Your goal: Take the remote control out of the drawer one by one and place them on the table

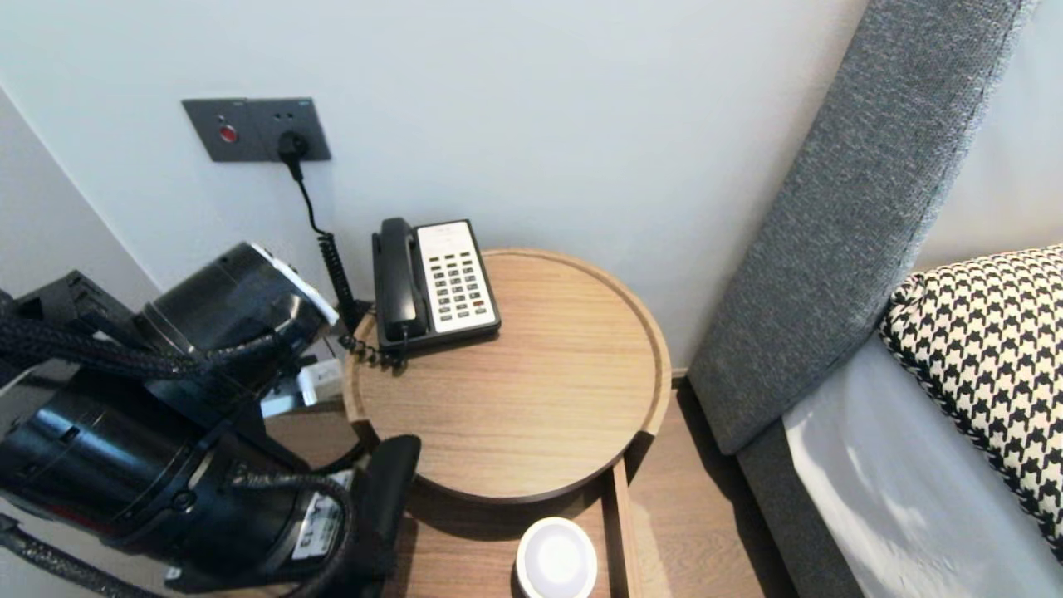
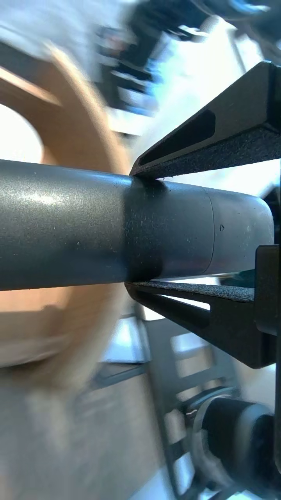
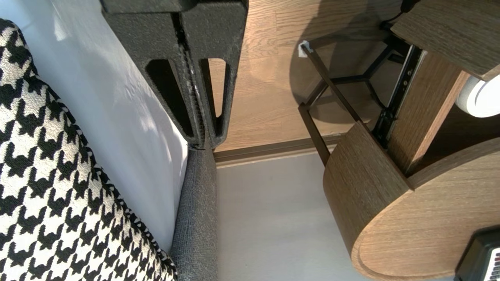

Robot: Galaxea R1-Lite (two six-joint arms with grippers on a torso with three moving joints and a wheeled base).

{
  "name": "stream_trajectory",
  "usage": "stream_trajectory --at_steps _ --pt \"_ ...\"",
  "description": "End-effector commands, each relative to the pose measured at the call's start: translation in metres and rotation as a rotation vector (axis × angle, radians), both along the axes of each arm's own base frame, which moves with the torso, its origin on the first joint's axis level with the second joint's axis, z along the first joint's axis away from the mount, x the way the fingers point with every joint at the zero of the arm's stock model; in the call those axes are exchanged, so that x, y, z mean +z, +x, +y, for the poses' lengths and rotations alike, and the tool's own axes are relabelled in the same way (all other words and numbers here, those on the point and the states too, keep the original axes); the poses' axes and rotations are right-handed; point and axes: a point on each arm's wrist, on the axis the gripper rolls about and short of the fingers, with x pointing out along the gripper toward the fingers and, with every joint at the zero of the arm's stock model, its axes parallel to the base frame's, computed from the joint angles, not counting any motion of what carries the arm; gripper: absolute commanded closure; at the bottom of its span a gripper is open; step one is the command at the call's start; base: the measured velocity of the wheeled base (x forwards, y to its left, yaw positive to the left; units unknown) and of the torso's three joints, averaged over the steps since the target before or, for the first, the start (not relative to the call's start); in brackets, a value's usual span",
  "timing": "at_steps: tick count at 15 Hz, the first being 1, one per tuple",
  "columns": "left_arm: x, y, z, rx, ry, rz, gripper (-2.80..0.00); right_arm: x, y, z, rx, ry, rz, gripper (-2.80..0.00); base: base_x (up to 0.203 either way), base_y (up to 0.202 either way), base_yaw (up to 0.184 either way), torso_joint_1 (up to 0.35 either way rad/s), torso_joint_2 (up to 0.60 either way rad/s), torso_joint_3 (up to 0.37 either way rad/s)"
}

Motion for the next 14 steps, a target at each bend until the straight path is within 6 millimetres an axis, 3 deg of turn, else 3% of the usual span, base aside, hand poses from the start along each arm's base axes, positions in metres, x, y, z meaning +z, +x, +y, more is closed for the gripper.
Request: stream_trajectory --at_steps 1,5,14 --pt "0.011 0.019 -0.007 0.058 0.0 -0.054 0.0 -0.007 0.002 0.0 0.0 0.001 0.024 0.0 0.0 0.0 0.0 0.0 0.0 0.0" --pt "0.019 0.039 -0.022 0.073 -0.01 -0.089 0.0 -0.007 0.002 0.0 0.0 0.0 0.024 0.0 0.0 0.0 0.0 0.0 0.0 0.0" --pt "-0.006 0.07 -0.051 0.036 0.087 -0.183 0.0 -0.007 0.002 0.0 0.0 0.001 0.024 0.0 0.0 0.0 0.0 0.0 0.0 0.0"
